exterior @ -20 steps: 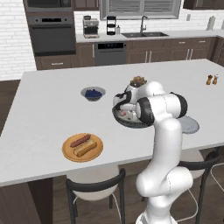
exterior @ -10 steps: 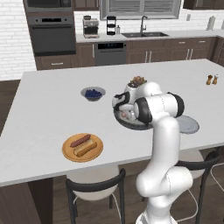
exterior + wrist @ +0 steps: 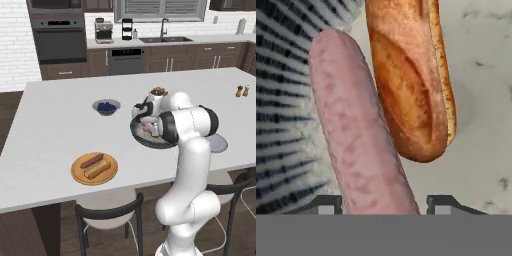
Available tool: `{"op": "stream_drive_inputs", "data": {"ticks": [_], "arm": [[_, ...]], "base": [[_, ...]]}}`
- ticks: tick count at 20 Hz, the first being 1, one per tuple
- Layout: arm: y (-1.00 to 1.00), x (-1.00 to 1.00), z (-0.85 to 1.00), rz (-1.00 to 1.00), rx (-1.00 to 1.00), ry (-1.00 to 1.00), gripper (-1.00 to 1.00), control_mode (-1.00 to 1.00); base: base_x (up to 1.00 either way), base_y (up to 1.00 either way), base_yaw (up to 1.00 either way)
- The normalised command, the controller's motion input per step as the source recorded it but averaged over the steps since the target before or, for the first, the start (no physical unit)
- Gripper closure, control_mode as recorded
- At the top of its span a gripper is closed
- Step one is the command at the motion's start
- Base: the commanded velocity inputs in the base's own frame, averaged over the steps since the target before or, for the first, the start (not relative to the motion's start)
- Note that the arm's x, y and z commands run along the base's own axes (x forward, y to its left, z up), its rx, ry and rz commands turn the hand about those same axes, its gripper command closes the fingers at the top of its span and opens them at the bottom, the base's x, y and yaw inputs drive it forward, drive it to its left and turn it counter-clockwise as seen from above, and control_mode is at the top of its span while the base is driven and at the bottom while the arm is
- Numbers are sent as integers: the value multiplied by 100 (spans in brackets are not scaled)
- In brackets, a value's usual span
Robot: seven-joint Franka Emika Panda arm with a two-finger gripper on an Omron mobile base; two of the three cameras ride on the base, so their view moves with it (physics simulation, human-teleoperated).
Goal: Place one bun and one sausage from the bowl on each plate.
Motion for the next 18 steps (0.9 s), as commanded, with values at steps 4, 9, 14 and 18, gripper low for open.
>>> {"op": "stream_drive_inputs", "data": {"ticks": [4,9,14,18], "arm": [[-57,-97,100,-7,0,-26,100,-100],[-88,-100,98,-16,-1,-19,100,-100],[-100,-92,68,-25,-6,-2,100,-100],[-100,-58,25,-28,-5,18,100,-100]], "base": [[0,0,0],[0,0,0],[0,0,0],[0,0,0]]}}
